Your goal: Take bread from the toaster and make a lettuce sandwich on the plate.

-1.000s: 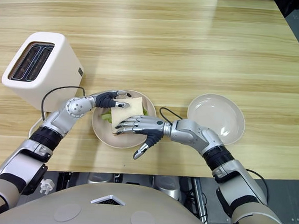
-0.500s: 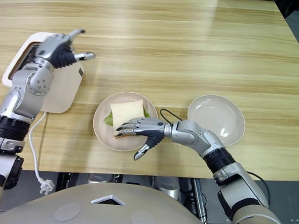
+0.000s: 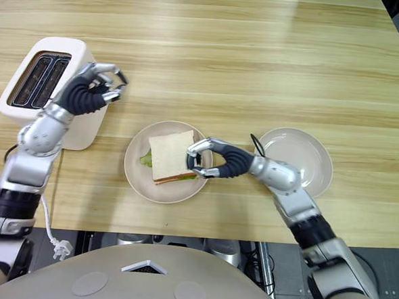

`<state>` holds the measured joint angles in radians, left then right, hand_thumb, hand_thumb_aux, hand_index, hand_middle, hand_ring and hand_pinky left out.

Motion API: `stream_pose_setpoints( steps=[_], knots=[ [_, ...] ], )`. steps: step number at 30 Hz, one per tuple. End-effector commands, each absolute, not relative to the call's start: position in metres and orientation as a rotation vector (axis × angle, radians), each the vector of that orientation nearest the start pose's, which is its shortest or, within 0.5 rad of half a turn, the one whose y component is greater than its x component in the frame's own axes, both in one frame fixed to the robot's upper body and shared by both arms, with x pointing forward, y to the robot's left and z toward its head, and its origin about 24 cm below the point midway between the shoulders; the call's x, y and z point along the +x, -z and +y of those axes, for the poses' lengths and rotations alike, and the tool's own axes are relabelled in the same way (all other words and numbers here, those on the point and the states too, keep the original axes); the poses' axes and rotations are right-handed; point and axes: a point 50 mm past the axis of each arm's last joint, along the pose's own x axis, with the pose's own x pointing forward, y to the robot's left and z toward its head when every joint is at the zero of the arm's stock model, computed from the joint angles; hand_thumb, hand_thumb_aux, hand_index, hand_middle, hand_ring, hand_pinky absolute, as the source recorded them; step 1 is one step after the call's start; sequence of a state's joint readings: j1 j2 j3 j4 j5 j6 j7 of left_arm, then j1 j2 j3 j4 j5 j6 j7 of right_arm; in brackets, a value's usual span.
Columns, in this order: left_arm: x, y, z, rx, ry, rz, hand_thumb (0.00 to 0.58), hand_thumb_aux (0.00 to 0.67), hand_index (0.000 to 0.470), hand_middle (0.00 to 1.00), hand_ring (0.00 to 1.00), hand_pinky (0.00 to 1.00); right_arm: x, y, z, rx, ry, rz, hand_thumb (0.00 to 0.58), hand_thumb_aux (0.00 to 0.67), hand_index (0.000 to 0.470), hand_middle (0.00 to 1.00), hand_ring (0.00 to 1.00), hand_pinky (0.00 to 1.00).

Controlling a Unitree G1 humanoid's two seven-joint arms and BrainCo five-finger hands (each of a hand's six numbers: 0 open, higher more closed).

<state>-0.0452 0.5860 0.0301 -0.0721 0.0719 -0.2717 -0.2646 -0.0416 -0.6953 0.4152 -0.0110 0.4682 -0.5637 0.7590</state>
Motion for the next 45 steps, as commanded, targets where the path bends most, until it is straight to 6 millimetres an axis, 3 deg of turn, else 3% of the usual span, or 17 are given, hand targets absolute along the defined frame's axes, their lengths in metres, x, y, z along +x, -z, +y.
stream_pose_setpoints(
  steps=[1,4,8,14,19,27,34,45],
  knots=[
    [0.233,-0.126,0.235,0.557,0.402,-0.292,0.580,0.670,0.460,1.00,1.00,1.00,0.203,-0.091,-0.165,-0.083,-1.217,-0.250,0.580,0.670,0.460,1.00,1.00,1.00],
    [0.205,-0.115,0.234,0.444,0.575,-0.188,0.580,0.670,0.460,1.00,1.00,1.00,0.187,-0.076,-0.173,-0.102,-1.261,-0.102,0.580,0.670,0.460,1.00,1.00,1.00],
    [0.165,-0.080,0.227,0.407,0.827,0.070,0.580,0.670,0.460,1.00,1.00,1.00,0.162,-0.050,-0.174,-0.239,-1.334,0.086,0.580,0.670,0.460,1.00,1.00,1.00],
    [0.141,-0.023,0.231,0.715,0.955,0.405,0.580,0.670,0.460,1.00,1.00,1.00,0.154,-0.022,-0.163,-0.545,-1.383,0.142,0.580,0.670,0.460,1.00,1.00,1.00],
    [0.153,0.001,0.241,0.991,0.946,0.492,0.580,0.670,0.460,1.00,1.00,1.00,0.159,-0.003,-0.152,-0.760,-1.359,0.082,0.580,0.670,0.460,1.00,1.00,1.00],
    [0.195,0.007,0.230,1.281,0.860,0.378,0.580,0.670,0.460,1.00,1.00,1.00,0.180,0.016,-0.138,-1.064,-1.331,-0.031,0.580,0.670,0.460,1.00,1.00,1.00],
    [0.238,-0.011,0.188,1.217,0.750,0.097,0.580,0.670,0.460,1.00,1.00,1.00,0.217,0.021,-0.127,-1.171,-1.238,-0.070,0.580,0.670,0.460,1.00,1.00,1.00],
    [0.274,0.004,0.157,1.148,0.806,0.095,0.580,0.670,0.460,1.00,1.00,1.00,0.281,0.013,-0.117,-1.139,-1.028,-0.059,0.580,0.670,0.460,1.00,1.00,1.00]
  ],
)
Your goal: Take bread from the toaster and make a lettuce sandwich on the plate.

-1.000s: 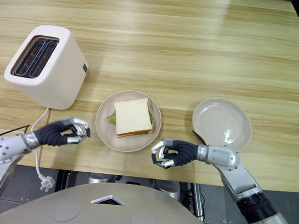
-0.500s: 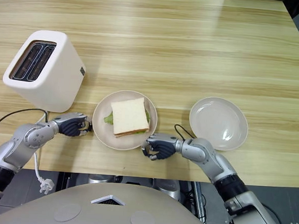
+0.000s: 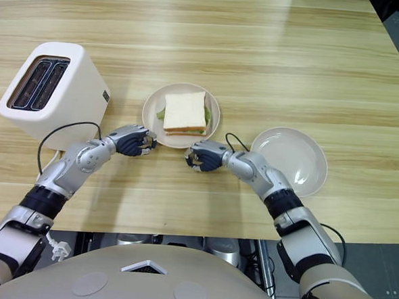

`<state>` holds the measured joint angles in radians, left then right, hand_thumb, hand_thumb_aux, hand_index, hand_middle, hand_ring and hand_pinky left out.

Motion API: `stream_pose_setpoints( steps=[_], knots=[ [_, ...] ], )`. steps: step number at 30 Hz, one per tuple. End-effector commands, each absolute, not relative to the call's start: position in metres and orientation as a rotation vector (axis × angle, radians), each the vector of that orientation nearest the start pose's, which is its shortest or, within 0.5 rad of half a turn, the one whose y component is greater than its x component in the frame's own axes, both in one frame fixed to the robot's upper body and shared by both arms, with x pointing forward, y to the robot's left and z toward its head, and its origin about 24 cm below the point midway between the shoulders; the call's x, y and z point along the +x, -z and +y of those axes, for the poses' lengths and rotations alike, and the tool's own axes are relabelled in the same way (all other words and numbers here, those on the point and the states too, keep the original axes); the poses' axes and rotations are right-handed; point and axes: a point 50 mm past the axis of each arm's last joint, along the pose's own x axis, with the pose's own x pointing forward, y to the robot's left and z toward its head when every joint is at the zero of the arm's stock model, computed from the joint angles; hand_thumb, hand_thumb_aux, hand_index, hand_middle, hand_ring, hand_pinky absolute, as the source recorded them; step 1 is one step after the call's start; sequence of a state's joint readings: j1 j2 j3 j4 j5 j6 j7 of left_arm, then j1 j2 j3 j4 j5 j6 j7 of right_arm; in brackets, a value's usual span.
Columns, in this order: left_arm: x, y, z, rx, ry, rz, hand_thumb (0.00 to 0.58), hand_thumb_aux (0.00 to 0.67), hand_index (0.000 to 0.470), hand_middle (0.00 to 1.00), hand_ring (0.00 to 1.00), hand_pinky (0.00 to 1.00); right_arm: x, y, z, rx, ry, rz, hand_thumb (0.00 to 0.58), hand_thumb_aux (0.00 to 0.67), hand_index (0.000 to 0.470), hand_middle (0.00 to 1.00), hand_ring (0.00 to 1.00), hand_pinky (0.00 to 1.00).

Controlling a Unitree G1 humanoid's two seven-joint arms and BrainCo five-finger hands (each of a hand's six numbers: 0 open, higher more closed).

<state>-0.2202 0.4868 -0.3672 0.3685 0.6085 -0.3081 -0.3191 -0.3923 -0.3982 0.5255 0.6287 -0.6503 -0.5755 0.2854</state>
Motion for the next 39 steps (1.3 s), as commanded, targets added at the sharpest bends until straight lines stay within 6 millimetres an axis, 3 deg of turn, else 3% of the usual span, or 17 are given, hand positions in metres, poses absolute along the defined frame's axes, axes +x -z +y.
stream_pose_setpoints(
  steps=[1,8,14,23,24,25,26,27,28,31,34,36,39],
  knots=[
    [0.279,0.007,0.156,1.151,0.802,0.108,0.580,0.670,0.460,1.00,1.00,1.00,0.286,0.012,-0.117,-1.133,-1.014,-0.052,0.580,0.670,0.460,1.00,1.00,1.00],
    [0.303,0.021,0.151,1.202,0.733,0.177,0.580,0.670,0.460,1.00,1.00,1.00,0.311,0.012,-0.121,-1.118,-0.933,0.031,0.580,0.670,0.460,1.00,1.00,1.00],
    [0.320,0.020,0.138,1.155,0.590,0.136,0.580,0.670,0.460,1.00,1.00,1.00,0.323,0.006,-0.116,-1.077,-0.865,0.040,0.580,0.670,0.460,1.00,1.00,1.00],
    [0.329,-0.007,0.134,0.961,0.432,-0.063,0.580,0.670,0.460,1.00,1.00,1.00,0.330,-0.016,-0.119,-0.881,-0.752,-0.087,0.580,0.670,0.460,1.00,1.00,1.00],
    [0.324,-0.011,0.133,0.927,0.452,-0.107,0.580,0.670,0.460,1.00,1.00,1.00,0.329,-0.019,-0.122,-0.843,-0.743,-0.107,0.578,0.636,0.437,1.00,1.00,1.00],
    [0.317,-0.014,0.132,0.883,0.488,-0.144,0.468,0.376,0.258,1.00,1.00,1.00,0.327,-0.022,-0.125,-0.802,-0.736,-0.129,0.516,0.447,0.307,1.00,1.00,1.00],
    [0.307,-0.020,0.131,0.817,0.522,-0.190,0.000,0.000,0.000,0.29,0.29,0.29,0.324,-0.026,-0.129,-0.751,-0.721,-0.157,0.000,0.000,0.000,0.12,0.12,0.12],
    [0.297,-0.029,0.130,0.744,0.547,-0.230,0.000,0.000,0.000,0.29,0.29,0.29,0.321,-0.031,-0.134,-0.704,-0.702,-0.187,0.000,0.000,0.000,0.12,0.12,0.12],
    [0.285,-0.041,0.131,0.658,0.568,-0.269,0.000,0.000,0.000,0.00,0.00,0.00,0.318,-0.037,-0.140,-0.651,-0.678,-0.225,0.000,0.000,0.000,0.00,0.00,0.00],
    [0.253,-0.081,0.147,0.435,0.581,-0.367,0.000,0.000,0.000,0.00,0.00,0.00,0.308,-0.058,-0.153,-0.471,-0.573,-0.344,0.000,0.000,0.000,0.00,0.00,0.00],
    [0.243,-0.109,0.172,0.294,0.463,-0.433,0.000,0.000,0.000,0.00,0.00,0.00,0.302,-0.069,-0.160,-0.380,-0.486,-0.415,0.000,0.000,0.000,0.00,0.00,0.00],
    [0.253,-0.109,0.192,0.230,0.281,-0.429,0.000,0.000,0.000,0.00,0.00,0.00,0.300,-0.077,-0.158,-0.285,-0.408,-0.490,0.000,0.000,0.000,0.00,0.00,0.00],
    [0.266,-0.100,0.206,0.273,0.108,-0.403,0.000,0.000,0.000,0.00,0.00,0.00,0.301,-0.082,-0.152,-0.207,-0.330,-0.567,0.000,0.000,0.000,0.00,0.00,0.00]
  ],
)
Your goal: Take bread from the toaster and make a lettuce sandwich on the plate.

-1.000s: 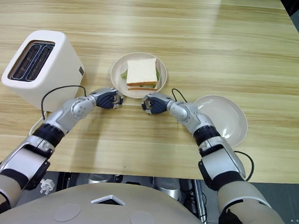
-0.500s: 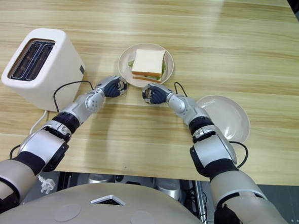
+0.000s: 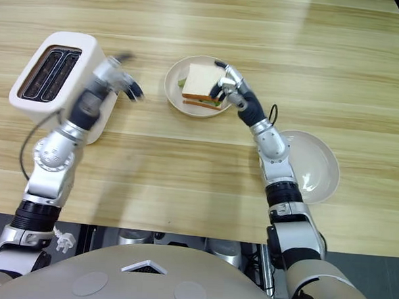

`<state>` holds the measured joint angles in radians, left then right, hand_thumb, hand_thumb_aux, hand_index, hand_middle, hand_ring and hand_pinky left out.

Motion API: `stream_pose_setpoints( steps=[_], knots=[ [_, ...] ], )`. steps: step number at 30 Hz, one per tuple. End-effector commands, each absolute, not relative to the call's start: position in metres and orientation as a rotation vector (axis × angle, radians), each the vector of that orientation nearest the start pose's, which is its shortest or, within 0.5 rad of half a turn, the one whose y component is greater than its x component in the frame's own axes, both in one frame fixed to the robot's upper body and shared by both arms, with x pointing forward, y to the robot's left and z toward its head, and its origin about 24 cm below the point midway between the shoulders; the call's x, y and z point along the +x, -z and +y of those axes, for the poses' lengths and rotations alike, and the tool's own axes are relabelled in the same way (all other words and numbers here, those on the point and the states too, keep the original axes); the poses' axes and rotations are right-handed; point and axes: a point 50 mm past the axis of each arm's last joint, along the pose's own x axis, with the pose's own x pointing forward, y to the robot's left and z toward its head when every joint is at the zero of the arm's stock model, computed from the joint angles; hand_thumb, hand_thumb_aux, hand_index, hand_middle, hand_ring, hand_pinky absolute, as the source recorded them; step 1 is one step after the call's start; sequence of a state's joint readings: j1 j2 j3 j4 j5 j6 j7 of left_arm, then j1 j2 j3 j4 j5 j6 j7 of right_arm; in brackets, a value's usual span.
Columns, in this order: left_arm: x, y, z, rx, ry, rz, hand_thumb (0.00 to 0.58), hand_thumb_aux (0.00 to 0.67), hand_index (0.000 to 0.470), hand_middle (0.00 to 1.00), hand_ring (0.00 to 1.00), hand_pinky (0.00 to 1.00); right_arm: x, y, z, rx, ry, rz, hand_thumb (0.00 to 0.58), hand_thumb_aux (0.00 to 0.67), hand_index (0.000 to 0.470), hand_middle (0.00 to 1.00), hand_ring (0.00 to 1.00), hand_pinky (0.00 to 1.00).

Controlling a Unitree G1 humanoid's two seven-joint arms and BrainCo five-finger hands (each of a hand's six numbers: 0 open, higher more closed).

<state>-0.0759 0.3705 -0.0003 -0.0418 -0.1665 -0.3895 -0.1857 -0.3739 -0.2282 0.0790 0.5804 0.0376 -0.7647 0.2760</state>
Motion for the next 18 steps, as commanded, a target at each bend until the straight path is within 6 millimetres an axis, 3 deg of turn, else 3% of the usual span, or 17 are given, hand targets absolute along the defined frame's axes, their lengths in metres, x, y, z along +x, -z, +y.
stream_pose_setpoints(
  steps=[1,3,7,18],
  knots=[
    [0.270,-0.098,0.208,0.281,0.062,-0.403,0.000,0.000,0.000,0.00,0.00,0.00,0.302,-0.084,-0.149,-0.182,-0.300,-0.594,0.000,0.000,0.000,0.00,0.00,0.00],
    [0.277,-0.095,0.204,0.249,0.003,-0.413,0.000,0.000,0.000,0.00,0.00,0.00,0.304,-0.084,-0.145,-0.186,-0.242,-0.631,0.000,0.000,0.000,0.00,0.00,0.00],
    [0.286,-0.082,0.180,0.278,0.082,-0.398,0.000,0.000,0.000,0.00,0.00,0.00,0.304,-0.084,-0.144,-0.170,-0.159,-0.707,0.000,0.000,0.000,0.00,0.00,0.00],
    [0.276,-0.064,0.164,0.309,0.119,-0.410,0.000,0.000,0.000,0.00,0.00,0.00,0.297,-0.085,-0.142,-0.147,-0.104,-0.799,0.000,0.000,0.000,0.00,0.00,0.00]
  ],
)
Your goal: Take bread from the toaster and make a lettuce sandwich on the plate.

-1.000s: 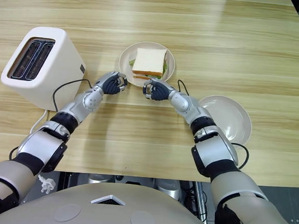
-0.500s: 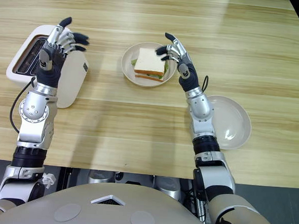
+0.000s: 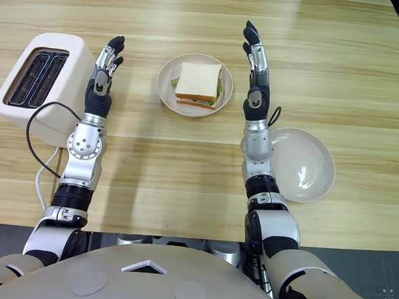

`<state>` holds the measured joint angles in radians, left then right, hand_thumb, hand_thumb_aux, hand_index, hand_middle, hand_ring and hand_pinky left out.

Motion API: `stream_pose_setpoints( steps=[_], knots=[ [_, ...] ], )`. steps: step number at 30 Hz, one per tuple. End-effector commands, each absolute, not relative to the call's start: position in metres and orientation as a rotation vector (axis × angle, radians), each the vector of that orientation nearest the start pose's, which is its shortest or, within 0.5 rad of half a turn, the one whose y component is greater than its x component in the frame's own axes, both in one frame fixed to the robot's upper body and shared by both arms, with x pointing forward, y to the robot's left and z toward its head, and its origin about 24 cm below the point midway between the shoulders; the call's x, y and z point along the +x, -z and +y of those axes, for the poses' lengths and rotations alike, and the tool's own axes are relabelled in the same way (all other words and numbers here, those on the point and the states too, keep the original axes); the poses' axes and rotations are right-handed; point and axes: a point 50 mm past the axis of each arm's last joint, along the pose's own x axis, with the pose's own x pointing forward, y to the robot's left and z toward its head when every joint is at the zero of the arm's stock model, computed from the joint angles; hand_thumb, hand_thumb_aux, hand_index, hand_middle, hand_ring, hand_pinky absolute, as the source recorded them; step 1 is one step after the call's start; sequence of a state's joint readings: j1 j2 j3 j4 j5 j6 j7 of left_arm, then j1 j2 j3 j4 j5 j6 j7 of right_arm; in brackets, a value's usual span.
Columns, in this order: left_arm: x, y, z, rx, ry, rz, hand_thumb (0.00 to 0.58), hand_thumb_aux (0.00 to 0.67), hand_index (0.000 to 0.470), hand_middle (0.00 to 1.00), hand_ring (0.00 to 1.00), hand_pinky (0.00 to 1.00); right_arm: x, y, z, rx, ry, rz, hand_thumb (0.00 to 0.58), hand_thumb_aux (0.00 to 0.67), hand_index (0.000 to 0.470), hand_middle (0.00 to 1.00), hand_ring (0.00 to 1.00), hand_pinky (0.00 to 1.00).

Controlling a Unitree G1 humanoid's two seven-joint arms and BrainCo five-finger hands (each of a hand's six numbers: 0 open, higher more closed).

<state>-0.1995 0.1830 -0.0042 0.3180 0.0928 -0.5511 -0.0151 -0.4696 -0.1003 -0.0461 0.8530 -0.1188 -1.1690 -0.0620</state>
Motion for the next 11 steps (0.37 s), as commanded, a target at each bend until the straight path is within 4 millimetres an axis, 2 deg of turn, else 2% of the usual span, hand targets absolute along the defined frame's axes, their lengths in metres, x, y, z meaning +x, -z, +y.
stream_pose_setpoints(
  steps=[1,11],
  knots=[
    [0.2755,-0.0635,0.1639,0.303,0.107,-0.417,0.000,0.000,0.000,0.00,0.00,0.00,0.2968,-0.0844,-0.1418,-0.156,-0.109,-0.797,0.000,0.000,0.000,0.00,0.00,0.00],
    [0.2671,-0.0662,0.1638,0.280,0.022,-0.487,0.000,0.000,0.000,0.00,0.00,0.00,0.2975,-0.0822,-0.1428,-0.140,-0.094,-0.776,0.000,0.000,0.000,0.00,0.00,0.00]
  ],
)
